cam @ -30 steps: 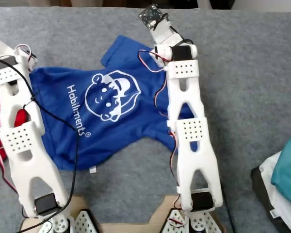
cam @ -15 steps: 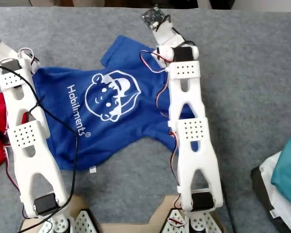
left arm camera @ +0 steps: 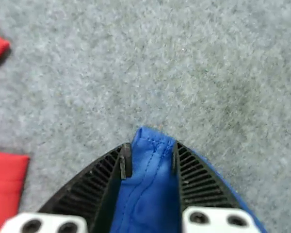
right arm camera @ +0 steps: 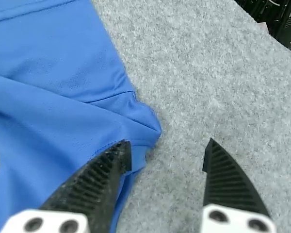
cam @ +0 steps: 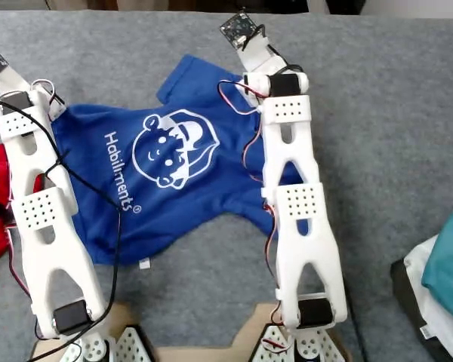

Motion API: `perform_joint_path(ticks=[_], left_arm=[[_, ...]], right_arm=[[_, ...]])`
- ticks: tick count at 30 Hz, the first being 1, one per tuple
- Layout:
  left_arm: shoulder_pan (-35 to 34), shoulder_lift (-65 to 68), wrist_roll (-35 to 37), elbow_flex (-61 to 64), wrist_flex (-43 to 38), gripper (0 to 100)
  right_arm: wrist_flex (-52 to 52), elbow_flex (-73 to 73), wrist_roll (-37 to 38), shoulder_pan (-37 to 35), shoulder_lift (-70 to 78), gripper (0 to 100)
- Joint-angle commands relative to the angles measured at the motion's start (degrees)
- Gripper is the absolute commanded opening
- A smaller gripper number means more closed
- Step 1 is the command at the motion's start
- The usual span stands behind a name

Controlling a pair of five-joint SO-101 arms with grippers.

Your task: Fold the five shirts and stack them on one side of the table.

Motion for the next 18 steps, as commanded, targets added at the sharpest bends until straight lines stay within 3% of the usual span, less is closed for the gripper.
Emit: perform_joint_path(ticks=[1,3,6,10,15,18], left_arm=[[1.3,-1.3,-3.5,-2.9,0.2,6],[2.0,-1.2,-7.6,-2.9,0.5,2],[3.3,-1.3,-7.7,-2.9,3.2,2],[5.5,-1.8,-5.4,-5.9,14.0,2],[6.0,-2.2,-12.0,-19.1,32.1,2],[4.7,-3.3,-15.2,-16.9,32.7,2]], right_arm=[[-0.9,-2.7,0.1,1.0,-0.6,24.9],[-0.9,-2.7,0.0,1.0,-0.6,24.9],[-0.9,-2.7,-0.2,1.0,-0.7,24.9],[0.4,-2.7,-0.4,1.5,-2.5,24.9],[3.9,-1.2,-1.0,1.3,-6.5,24.9],[5.1,-0.5,-2.8,1.2,-9.5,24.9]])
